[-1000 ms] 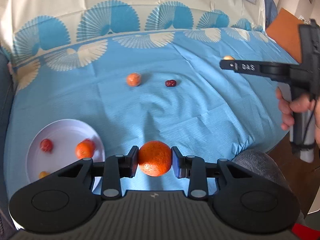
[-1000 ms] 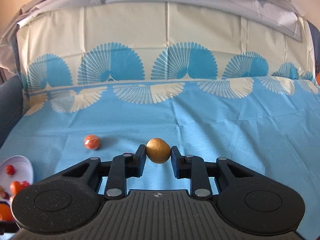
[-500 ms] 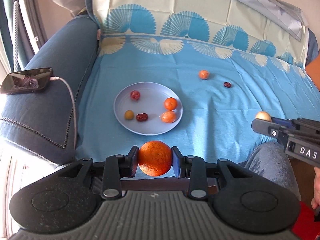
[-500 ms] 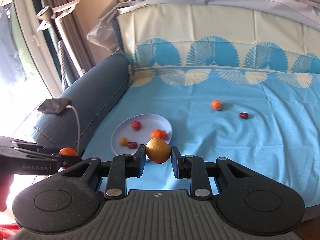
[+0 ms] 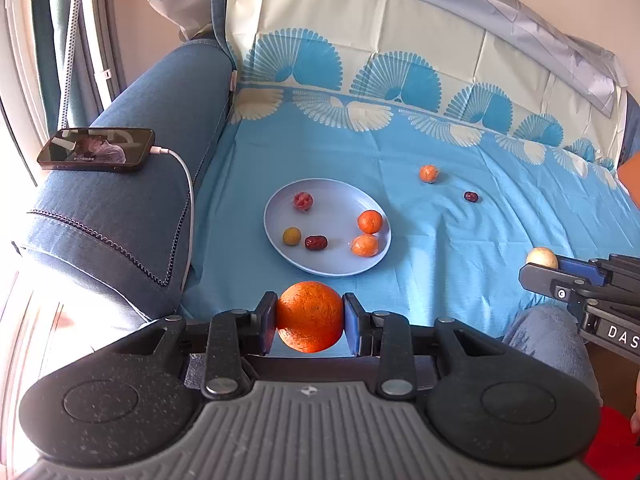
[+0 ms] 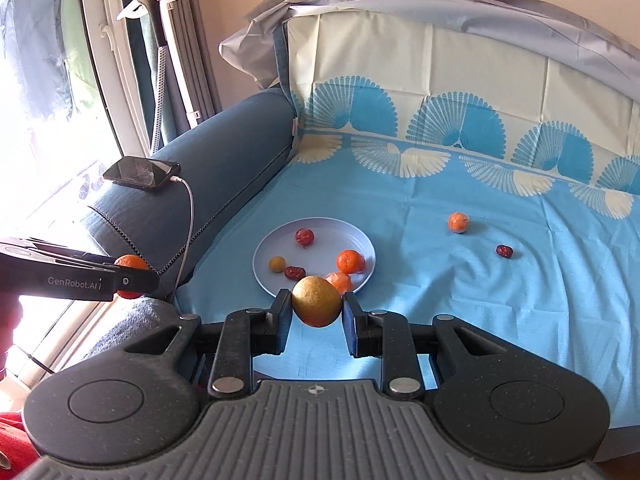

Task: Organize fruits
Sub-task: 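Carry the tangerine and yellow fruit over the plate and open both tools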

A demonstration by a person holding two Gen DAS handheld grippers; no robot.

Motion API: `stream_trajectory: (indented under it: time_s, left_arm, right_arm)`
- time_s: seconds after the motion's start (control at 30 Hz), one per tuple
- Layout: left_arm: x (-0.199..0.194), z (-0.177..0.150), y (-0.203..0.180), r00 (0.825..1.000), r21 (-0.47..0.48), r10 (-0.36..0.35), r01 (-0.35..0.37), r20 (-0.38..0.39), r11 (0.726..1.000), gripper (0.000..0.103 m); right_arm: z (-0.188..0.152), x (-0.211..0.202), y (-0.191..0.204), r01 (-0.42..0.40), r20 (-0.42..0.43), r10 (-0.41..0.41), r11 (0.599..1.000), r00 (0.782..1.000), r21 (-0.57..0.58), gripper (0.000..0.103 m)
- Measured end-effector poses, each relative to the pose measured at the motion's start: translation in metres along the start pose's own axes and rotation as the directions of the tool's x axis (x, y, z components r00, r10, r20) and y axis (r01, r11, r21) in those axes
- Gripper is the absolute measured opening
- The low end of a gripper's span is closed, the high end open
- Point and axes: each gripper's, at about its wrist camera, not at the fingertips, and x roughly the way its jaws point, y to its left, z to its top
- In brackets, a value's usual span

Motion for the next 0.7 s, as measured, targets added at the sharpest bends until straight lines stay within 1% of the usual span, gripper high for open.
stream_trajectory:
  time_s: [0.33,0.7]
  left_arm:
    - [0.008,0.005,-0.001,1.000,0.004,0.014,-0.014,-0.013,1.000,0.038]
    - [0.028,0.031,0.009,1.000,-0.009,0.018,-0.018,-0.013,1.000,0.038]
  right_arm:
    - [0.000,0.007,-0.002,0.004,-0.021,-0.004,1.000,1.000,0.005,0.028]
    - [0.011,0.028,-0.006,0.010,-0.037,-0.009,1.000,0.999,0.008,0.028]
